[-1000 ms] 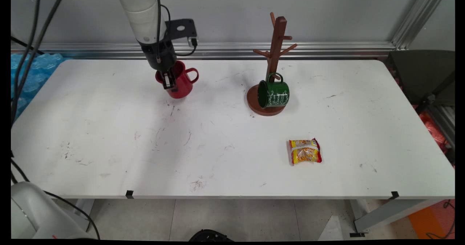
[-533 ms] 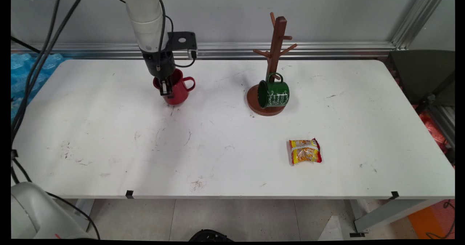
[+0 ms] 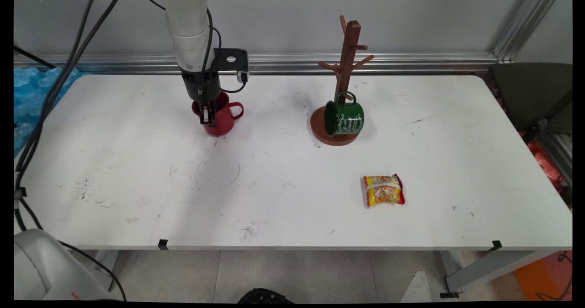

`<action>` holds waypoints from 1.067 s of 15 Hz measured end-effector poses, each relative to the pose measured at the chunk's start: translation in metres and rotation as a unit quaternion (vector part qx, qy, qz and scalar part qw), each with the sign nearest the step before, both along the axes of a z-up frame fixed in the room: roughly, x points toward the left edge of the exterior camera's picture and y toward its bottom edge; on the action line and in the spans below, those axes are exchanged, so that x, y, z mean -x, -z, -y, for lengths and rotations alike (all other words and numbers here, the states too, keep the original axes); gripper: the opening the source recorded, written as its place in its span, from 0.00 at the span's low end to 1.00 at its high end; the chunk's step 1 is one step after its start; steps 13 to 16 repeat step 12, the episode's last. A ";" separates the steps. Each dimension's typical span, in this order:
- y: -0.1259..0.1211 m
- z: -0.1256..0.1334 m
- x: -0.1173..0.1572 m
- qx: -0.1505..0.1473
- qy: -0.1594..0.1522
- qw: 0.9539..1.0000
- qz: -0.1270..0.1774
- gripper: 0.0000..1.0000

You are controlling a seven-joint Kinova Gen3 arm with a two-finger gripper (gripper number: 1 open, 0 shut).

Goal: Place the picked object on the table

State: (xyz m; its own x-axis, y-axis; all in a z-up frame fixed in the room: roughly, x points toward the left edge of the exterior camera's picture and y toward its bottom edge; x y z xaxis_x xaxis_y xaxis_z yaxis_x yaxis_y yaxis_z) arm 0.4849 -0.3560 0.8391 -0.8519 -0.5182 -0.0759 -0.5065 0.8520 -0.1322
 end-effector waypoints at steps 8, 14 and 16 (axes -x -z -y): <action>0.008 0.005 0.005 0.003 0.015 1.000 0.000 1.00; 0.004 0.007 0.006 0.011 0.027 1.000 -0.011 1.00; 0.004 0.007 0.006 0.011 0.027 1.000 -0.011 1.00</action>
